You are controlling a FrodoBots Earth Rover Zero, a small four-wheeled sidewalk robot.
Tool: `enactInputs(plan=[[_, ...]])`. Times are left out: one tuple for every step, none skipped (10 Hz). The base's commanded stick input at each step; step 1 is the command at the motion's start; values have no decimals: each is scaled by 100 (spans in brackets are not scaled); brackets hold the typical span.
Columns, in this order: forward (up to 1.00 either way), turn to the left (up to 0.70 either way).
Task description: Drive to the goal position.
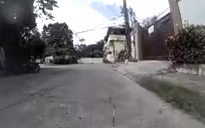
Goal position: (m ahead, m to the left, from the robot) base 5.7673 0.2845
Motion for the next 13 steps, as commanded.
enactInputs(plan=[[100,0],[100,0],[100,0],[100,0],[100,0],[100,0],[100,0],[100,0],[100,0],[100,0],[100,0],[100,0],[100,0]])
